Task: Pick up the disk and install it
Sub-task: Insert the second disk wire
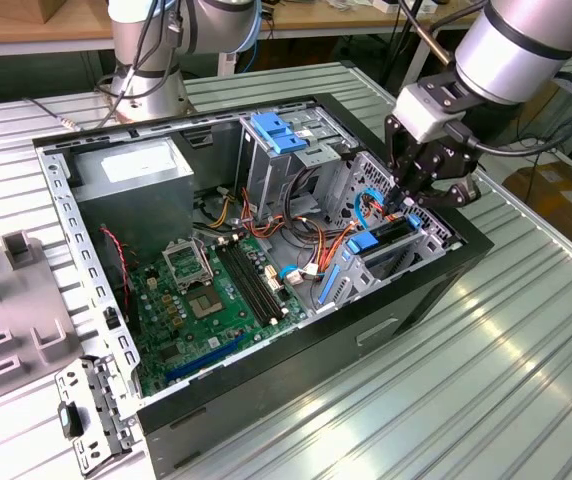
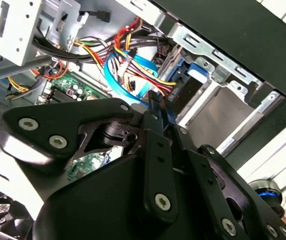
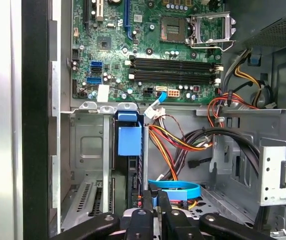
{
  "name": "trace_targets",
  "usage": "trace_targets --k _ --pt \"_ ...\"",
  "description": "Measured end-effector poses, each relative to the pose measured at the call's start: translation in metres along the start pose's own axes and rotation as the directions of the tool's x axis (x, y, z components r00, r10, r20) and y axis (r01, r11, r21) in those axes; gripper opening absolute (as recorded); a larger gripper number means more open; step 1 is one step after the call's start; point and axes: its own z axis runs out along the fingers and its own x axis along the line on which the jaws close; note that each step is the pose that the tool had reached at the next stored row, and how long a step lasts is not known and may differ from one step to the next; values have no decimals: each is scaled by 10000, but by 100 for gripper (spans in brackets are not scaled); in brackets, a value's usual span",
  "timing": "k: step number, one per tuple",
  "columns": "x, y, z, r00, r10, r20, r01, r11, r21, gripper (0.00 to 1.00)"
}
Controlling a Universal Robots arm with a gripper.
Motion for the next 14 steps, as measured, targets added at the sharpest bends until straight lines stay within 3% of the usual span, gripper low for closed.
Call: trace_targets --k 6,14 --pt "74 3 42 10000 0 70 0 10000 0 16" --pt "136 8 96 10000 0 97 0 10000 1 16"
